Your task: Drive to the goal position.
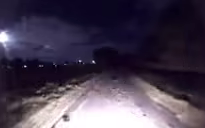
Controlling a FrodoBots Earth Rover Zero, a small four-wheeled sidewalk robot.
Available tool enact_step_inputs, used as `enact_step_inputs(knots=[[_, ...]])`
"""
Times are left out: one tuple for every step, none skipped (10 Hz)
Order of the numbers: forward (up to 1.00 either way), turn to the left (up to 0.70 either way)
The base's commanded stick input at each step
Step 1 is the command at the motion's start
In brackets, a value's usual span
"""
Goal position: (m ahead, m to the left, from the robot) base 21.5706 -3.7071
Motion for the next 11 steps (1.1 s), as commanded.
enact_step_inputs(knots=[[0.85,0.00],[0.85,0.00],[0.85,-0.07],[0.85,-0.19],[0.85,-0.24],[0.85,-0.19],[0.85,-0.14],[0.85,-0.08],[0.85,-0.03],[0.85,0.00],[0.85,0.00]])
